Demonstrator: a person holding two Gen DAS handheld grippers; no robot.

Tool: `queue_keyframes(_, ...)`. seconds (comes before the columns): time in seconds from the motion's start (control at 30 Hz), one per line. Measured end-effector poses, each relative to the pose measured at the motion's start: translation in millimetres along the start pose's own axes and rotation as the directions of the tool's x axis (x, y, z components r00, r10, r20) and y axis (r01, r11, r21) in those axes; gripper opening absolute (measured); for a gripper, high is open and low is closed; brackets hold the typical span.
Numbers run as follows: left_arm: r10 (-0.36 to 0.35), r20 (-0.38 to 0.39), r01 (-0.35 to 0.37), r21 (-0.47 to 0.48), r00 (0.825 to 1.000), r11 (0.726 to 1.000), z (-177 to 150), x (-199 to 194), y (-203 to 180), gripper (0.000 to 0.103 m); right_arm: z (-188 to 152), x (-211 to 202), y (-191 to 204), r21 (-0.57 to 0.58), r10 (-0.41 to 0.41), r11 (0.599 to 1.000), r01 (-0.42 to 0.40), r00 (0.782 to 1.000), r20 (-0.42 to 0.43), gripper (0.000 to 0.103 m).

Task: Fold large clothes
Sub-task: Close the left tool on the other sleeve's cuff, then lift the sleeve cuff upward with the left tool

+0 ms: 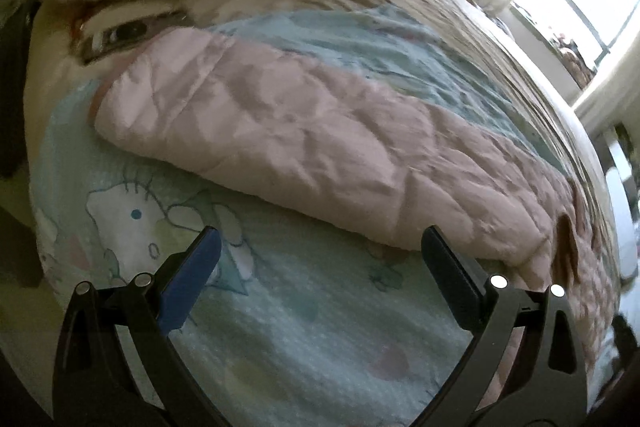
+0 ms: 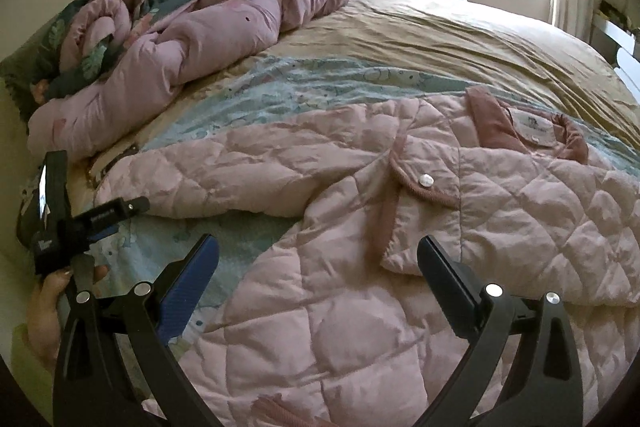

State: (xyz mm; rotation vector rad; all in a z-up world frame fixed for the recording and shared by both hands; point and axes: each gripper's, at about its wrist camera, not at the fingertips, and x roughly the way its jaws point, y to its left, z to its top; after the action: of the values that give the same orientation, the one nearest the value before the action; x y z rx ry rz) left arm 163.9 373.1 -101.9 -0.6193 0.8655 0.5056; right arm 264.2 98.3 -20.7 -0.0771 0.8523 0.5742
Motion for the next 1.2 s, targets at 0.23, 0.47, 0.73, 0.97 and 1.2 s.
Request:
queue_keyframes(0.23,-0.005,0.000,0.005,-0.122,1.000,0.992,16.4,23.4,33.0,0.094,-6.8,1.1,-7.0,0.025,-0.002,1.000,0.002,1.000,-0.008,0.099)
queue_keyframes(0.47,-0.074,0.054,0.087,-0.298,0.996,0.951,37.2,42.4,67.6,0.094,-11.2,-4.0,-21.5,0.055,-0.013,0.998,0.014,1.000,-0.004,0.099)
queue_keyframes(0.73,-0.075,0.117,0.116,-0.396,0.990,0.911,56.0,36.5,88.9,0.036,-16.3,-10.6,-35.4,0.092,-0.017,0.996,0.017,1.000,0.001,0.099)
queue_keyframes(0.97,-0.135,0.235,0.204,-0.304,0.963,0.930,61.3,-10.2,72.4,0.014,-18.3,-19.5,-37.6,0.107,0.002,0.994,-0.004,1.000,0.018,0.099)
queue_keyframes(1.2,-0.173,0.343,0.245,-0.179,0.923,0.953,72.5,-66.5,32.4,0.014,-18.3,-38.1,-42.8,0.117,0.009,0.993,-0.014,0.999,0.044,0.099)
